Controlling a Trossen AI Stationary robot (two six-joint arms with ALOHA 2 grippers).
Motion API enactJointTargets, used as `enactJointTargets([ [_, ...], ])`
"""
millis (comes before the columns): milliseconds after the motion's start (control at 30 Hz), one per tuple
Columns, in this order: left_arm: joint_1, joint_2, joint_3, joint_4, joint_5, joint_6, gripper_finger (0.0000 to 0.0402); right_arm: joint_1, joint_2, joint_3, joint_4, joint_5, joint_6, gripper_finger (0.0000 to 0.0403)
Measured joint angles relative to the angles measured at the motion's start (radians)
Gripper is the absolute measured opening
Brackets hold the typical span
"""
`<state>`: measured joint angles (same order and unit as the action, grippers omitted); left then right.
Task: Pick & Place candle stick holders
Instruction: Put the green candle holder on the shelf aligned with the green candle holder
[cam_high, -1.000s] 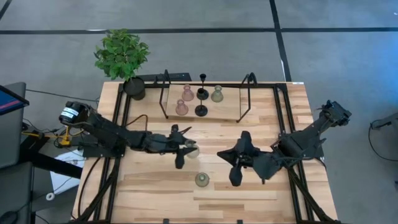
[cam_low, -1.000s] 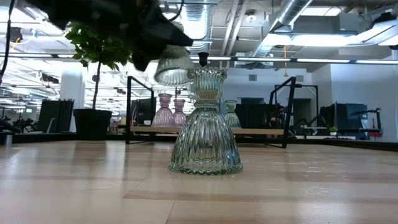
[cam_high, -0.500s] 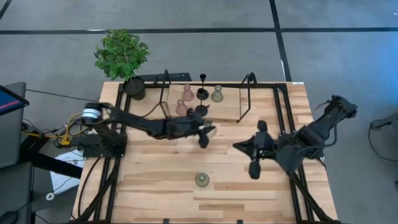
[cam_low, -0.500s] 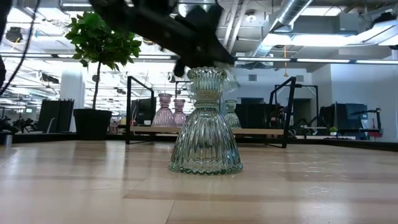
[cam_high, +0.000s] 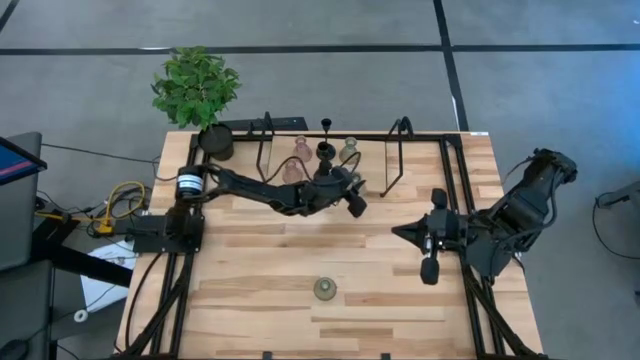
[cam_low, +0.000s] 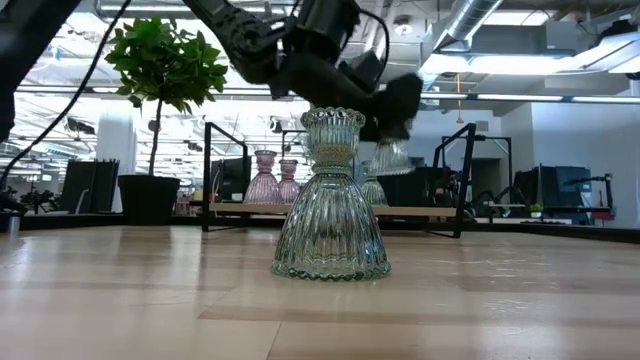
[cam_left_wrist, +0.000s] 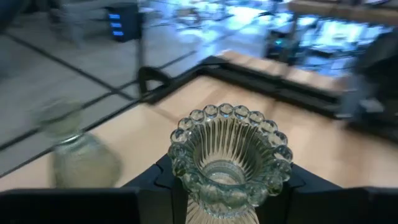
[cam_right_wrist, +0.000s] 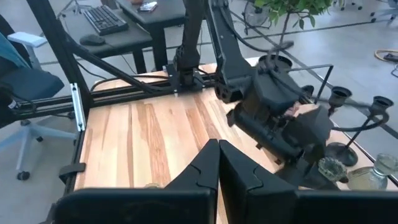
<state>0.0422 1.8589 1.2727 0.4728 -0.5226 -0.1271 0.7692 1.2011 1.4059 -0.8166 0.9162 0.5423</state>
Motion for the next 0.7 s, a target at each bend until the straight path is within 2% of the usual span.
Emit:
enactJointTargets([
  [67, 0.0, 0.023, 0.007, -0.003, -0.058, 0.011, 0.0126, 0.005, 0.0, 0.0, -0.009, 0.001, 0.004, 0.0],
  [167, 0.003, 0.045, 0.013, -0.001, -0.092, 0.019, 0.0126, 0.01, 0.0, 0.0, -0.029, 0.001, 0.023, 0.0],
  [700, 0.079, 0.089, 0.014, 0.038, -0.123, 0.011, 0.0127, 0.01, 0.0, 0.0, -0.043, 0.002, 0.035, 0.0],
])
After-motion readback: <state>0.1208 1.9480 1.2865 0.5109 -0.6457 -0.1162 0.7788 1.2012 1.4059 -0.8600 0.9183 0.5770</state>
